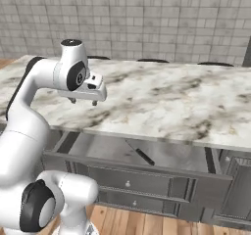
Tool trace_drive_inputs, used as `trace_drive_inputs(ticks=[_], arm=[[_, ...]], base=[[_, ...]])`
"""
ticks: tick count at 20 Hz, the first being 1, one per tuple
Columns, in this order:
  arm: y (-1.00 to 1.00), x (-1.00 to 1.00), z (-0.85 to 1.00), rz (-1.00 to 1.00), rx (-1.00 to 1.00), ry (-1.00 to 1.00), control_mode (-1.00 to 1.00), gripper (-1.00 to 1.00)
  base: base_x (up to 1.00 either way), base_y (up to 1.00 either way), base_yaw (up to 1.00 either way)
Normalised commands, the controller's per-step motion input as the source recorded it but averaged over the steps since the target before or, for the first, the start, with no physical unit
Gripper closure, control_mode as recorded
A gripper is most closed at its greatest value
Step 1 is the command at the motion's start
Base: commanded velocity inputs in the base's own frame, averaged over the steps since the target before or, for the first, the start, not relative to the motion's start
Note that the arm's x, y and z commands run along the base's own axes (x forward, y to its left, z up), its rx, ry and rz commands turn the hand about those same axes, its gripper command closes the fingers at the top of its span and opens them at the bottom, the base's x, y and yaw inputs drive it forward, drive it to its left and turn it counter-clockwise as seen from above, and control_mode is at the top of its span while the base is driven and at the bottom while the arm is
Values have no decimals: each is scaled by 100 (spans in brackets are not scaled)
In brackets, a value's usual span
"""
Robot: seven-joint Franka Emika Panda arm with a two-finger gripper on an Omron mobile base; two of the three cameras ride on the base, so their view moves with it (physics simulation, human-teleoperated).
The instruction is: Pick up the knife from the drawer and place it on the cutting board. Then place the meat from the plate to the cutting board.
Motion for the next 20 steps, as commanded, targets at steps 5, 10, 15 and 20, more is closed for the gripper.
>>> trace_drive_inputs(ticks=[5, 10, 15, 20], arm=[[0, 0, 0, 0, 0, 0, 100, -100], [0, 0, 0, 0, 0, 0, 100, -100], [0, 0, 0, 0, 0, 0, 100, -100], [7, -12, -19, 0, 0, 0, -100, -100]], base=[[-8, -81, 0], [0, -54, 0], [0, -4, 0], [0, 0, 0]])
